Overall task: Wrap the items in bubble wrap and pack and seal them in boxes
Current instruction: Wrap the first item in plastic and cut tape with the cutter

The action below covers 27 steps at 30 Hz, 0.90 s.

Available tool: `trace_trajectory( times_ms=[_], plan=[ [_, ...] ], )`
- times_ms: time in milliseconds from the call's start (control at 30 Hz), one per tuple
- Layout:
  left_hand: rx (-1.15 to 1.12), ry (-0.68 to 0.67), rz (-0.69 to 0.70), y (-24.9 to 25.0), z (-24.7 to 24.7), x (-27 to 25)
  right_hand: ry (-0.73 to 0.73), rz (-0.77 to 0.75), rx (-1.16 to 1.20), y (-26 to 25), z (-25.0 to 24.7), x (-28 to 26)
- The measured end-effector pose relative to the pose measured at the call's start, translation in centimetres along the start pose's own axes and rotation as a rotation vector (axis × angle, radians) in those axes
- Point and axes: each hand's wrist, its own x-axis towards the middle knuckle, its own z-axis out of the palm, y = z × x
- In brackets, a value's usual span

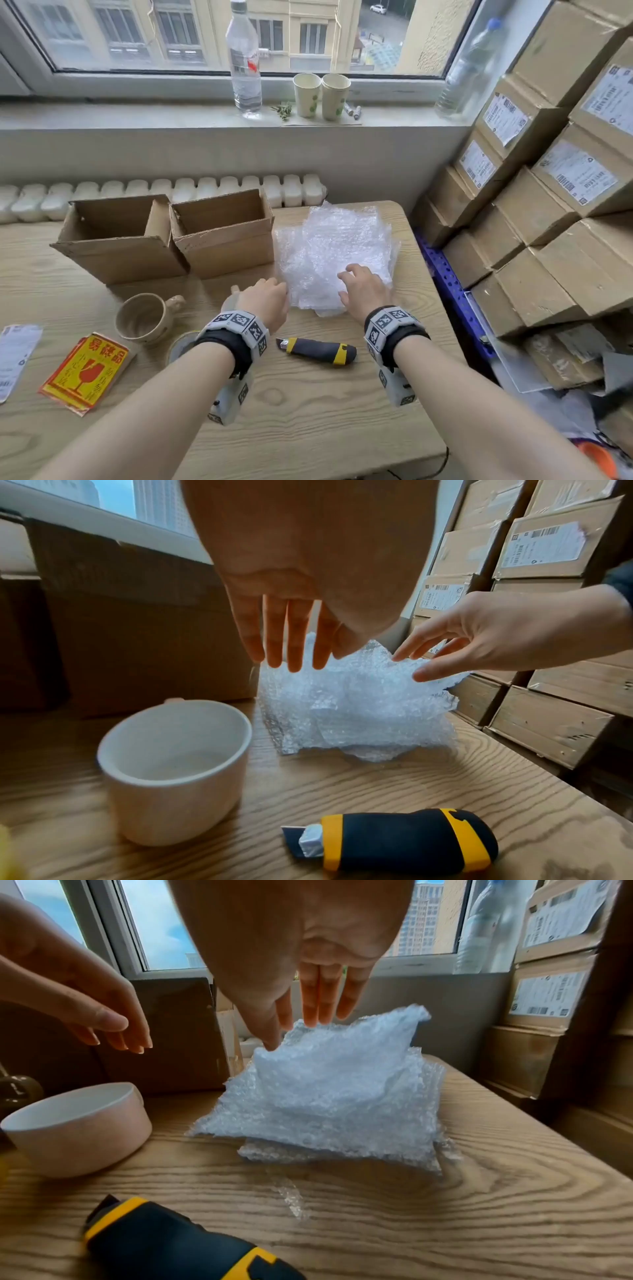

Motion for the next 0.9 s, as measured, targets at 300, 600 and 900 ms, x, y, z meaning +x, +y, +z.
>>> trace_trajectory(
  times_ms=[300, 600, 900],
  plan=[
    [-0.3, -0.055, 0.012, 2.8, 2.4, 3.6, -0.001, -0.048, -0.003, 2.0, 3.5, 2.1],
    [-0.812, -0.162, -0.075, 5.4, 1.6, 4.8, 0.108, 0.057, 0.279, 2.8, 2.2, 1.8],
    [-1.533, -0.045, -0.414, 5.5, 0.7, 4.4, 0.161, 0.14, 0.62, 2.4, 1.6, -1.0]
  ],
)
